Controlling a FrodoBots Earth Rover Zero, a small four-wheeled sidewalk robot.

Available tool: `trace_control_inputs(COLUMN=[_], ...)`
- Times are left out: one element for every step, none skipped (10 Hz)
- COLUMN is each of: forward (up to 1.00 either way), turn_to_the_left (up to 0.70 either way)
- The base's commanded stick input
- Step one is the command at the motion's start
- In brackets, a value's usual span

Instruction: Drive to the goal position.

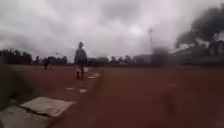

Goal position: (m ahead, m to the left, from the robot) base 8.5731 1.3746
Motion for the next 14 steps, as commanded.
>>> trace_control_inputs(forward=[0.85,0.85,0.85,0.85,0.85,0.85,0.85,0.85,0.85,0.85,0.85,0.85,0.85,0.85], turn_to_the_left=[-0.34,-0.34,-0.34,-0.34,-0.34,-0.34,-0.34,0.00,0.00,0.00,0.00,0.00,0.00,0.00])
